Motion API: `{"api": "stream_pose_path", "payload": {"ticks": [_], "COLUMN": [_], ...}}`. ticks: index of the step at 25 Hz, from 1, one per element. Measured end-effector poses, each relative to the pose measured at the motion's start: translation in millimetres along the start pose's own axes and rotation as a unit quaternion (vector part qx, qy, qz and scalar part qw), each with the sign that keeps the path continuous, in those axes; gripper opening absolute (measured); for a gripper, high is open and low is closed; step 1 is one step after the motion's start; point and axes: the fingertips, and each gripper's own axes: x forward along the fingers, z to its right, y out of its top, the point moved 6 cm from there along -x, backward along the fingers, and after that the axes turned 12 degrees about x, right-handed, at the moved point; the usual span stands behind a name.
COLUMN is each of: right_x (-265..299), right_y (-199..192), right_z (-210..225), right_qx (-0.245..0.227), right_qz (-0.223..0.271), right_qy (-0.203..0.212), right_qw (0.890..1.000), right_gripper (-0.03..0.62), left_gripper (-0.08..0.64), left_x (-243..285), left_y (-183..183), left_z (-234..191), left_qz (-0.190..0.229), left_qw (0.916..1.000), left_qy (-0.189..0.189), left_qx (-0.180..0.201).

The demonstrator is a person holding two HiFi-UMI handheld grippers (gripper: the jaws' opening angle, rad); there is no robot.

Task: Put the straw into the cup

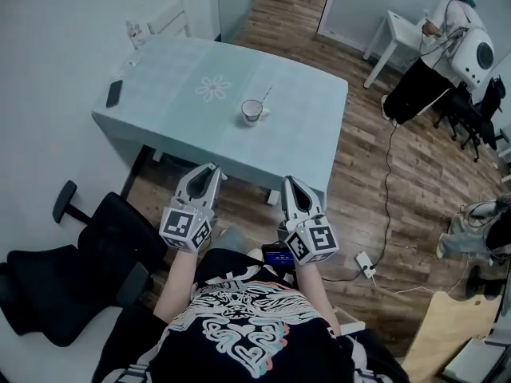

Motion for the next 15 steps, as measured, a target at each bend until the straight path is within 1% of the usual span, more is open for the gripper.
{"api": "stream_pose_path", "payload": {"ticks": [5,10,15], "right_x": [8.0,22.2,39.4], "right_y": [-2.8,-3.5,-4.8], "right_z": [-0.7,3.2,10.2], "right_qx": [-0.001,-0.002,-0.006], "right_qz": [-0.011,-0.022,-0.029], "right_qy": [0.010,0.019,0.020], "right_qw": [1.000,1.000,0.999], "right_gripper": [0.015,0.015,0.015], "left_gripper": [0.054,0.055,0.054], "left_x": [-1.5,4.8,18.0], "left_y": [3.7,1.8,-6.1], "left_z": [-4.9,-6.5,-18.9], "left_qz": [0.002,-0.004,-0.007], "left_qw": [0.9999,0.9998,0.9997], "left_qy": [0.016,0.020,0.025], "left_qx": [0.005,0.009,0.000]}}
